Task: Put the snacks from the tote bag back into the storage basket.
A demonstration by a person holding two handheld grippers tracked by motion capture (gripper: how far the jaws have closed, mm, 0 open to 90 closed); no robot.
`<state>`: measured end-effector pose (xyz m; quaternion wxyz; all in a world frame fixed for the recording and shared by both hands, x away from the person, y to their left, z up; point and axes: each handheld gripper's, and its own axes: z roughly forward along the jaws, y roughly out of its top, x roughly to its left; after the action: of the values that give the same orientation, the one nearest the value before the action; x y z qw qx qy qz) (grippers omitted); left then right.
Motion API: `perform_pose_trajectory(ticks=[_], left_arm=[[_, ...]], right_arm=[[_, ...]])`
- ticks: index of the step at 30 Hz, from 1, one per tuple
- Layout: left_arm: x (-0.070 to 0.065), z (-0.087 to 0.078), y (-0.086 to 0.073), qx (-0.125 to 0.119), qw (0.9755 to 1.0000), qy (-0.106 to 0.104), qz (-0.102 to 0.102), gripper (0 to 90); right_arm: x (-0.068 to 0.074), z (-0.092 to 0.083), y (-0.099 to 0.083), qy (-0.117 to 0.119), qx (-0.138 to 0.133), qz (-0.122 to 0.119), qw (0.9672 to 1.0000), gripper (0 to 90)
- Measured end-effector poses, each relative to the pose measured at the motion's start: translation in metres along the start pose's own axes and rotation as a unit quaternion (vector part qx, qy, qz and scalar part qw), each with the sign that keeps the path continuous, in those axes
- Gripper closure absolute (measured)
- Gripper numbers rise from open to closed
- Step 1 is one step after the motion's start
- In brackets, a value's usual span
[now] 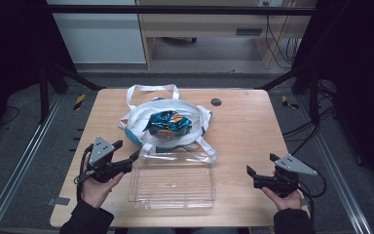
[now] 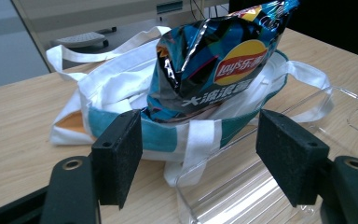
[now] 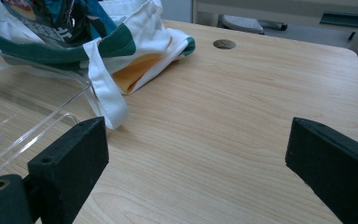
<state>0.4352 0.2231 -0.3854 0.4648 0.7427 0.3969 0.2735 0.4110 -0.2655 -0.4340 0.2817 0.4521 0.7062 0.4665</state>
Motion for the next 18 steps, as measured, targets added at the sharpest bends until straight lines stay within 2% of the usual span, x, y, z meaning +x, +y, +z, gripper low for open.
perform_pose_trajectory(ticks=[6,18], left_arm=[[-0.003,0.008,0.007,0.004,1.0,-0.001,0.007,31.3],[0.002,0.016,0.018,0.001,1.0,0.0,0.003,31.8]], right_arm=[[0.001,0.0,0.0,0.001,0.0,-0.003,1.0,6.3],[0.001,0.001,0.0,0.003,0.002,-0.004,1.0,6.2]])
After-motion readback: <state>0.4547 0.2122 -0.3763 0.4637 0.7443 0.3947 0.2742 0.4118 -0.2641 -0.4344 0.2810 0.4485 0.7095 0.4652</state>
